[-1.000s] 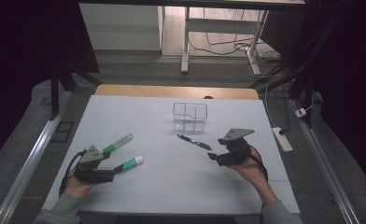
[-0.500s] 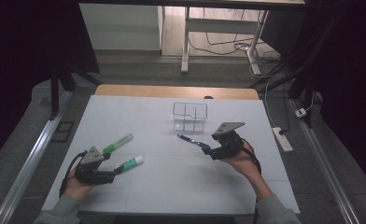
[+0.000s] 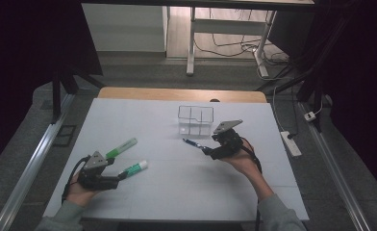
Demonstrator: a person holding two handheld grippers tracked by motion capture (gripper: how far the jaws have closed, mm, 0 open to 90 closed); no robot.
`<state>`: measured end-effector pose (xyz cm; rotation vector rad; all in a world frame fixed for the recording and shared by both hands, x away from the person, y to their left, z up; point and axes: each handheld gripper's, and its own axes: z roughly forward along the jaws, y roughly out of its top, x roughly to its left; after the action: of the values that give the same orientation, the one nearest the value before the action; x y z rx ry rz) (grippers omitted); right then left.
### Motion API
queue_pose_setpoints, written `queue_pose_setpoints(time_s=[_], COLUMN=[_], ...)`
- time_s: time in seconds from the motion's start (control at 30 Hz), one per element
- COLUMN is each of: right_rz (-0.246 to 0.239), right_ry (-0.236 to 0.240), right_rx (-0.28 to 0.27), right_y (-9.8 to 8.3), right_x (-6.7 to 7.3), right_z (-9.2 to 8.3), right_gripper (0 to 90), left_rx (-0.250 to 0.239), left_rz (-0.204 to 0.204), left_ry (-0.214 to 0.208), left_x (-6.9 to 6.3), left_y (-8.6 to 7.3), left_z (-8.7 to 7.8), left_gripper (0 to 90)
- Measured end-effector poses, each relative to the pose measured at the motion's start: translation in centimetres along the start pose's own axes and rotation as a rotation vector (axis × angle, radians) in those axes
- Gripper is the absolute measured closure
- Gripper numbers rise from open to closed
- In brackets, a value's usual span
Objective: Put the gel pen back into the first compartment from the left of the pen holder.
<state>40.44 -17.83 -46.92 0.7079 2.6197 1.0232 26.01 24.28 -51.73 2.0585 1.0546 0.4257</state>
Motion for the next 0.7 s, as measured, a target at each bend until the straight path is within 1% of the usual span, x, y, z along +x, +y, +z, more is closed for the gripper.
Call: queue_pose_setpoints(time_s=[0.37, 0.53, 0.67, 0.7], right_rz=[-0.015, -0.023, -0.021, -0.022], right_ry=[0.01, 0.01, 0.013, 0.016], right_rx=[0.028, 0.039, 0.036, 0.045], right_y=[1.1, 1.6, 1.8, 2.0], right_x=[-0.1, -0.2, -0.2, -0.3], right_z=[1.8, 2.4, 2.7, 2.9], right_gripper=[28.2, 28.4, 28.9, 29.0], left_rx=[0.003, 0.003, 0.005, 0.005], left_rz=[0.004, 0.005, 0.007, 0.008], left_ry=[-0.001, 0.0, 0.0, 0.0], left_x=[0.0, 0.0, 0.0, 0.0], left_y=[0.0, 0.0, 0.0, 0.0], left_z=[0.0, 0.0, 0.0, 0.0], left_gripper=[24.2, 24.2, 24.2, 24.2])
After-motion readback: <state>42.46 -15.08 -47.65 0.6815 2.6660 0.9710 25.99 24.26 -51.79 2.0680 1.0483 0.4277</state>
